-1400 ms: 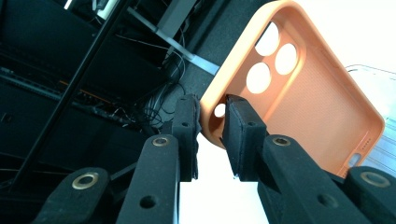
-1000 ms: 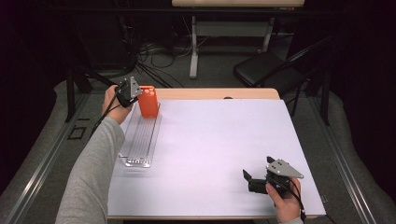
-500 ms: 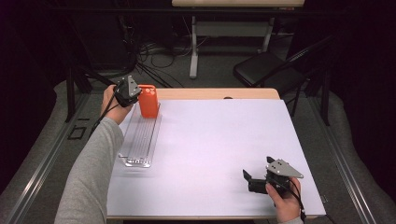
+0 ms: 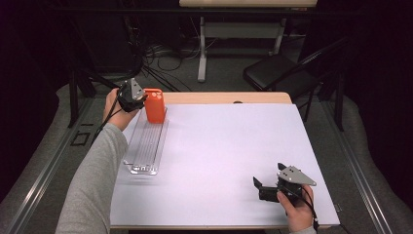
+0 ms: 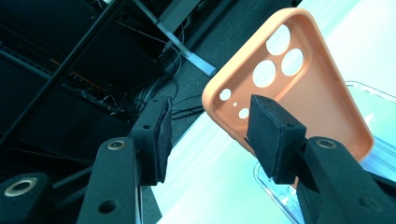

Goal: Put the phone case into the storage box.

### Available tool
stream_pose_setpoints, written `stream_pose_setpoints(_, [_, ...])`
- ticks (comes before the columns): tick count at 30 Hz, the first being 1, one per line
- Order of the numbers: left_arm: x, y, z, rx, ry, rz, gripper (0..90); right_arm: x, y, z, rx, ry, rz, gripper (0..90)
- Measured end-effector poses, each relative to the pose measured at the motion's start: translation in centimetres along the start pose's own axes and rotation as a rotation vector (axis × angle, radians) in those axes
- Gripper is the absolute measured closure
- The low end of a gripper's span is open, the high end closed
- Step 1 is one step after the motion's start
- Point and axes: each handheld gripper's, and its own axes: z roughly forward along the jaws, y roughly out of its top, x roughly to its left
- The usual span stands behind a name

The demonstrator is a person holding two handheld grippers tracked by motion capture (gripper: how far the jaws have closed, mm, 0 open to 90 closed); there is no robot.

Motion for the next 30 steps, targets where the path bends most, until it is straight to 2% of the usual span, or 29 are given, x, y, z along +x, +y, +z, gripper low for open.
stream_pose_setpoints(4, [-0.1, 0.1, 0.0, -0.001, -0.004, -0.004, 49.8, 0.0, 0.0, 0.1, -0.001, 0.001, -0.001, 0.0])
stream_pose_setpoints(9, [-0.1, 0.3, -0.3, -0.005, 0.012, 0.023, 47.2, 0.0, 0.0, 0.1, -0.002, 0.003, -0.001, 0.0])
stream_pose_setpoints(14, [-0.1, 0.2, -0.5, 0.006, 0.009, 0.017, 47.0, -0.1, 0.0, 0.1, 0.001, 0.004, -0.001, 0.0])
stream_pose_setpoints(17, [-0.1, 0.2, -0.6, 0.03, 0.011, -0.007, 47.0, -0.1, 0.0, 0.1, -0.002, 0.006, -0.002, 0.0])
stream_pose_setpoints(22, [0.0, 0.3, -0.9, 0.041, 0.006, -0.029, 46.6, -0.1, 0.0, 0.1, -0.004, 0.012, -0.004, 0.0])
stream_pose_setpoints(25, [-0.1, 0.3, -1.1, 0.042, -0.003, -0.06, 45.4, 0.0, 0.1, 0.2, 0.0, 0.019, -0.01, 0.0])
stream_pose_setpoints(30, [0.0, 0.4, -1.5, 0.054, -0.014, -0.072, 44.9, 0.1, 0.2, 0.5, -0.003, 0.025, -0.019, 0.0])
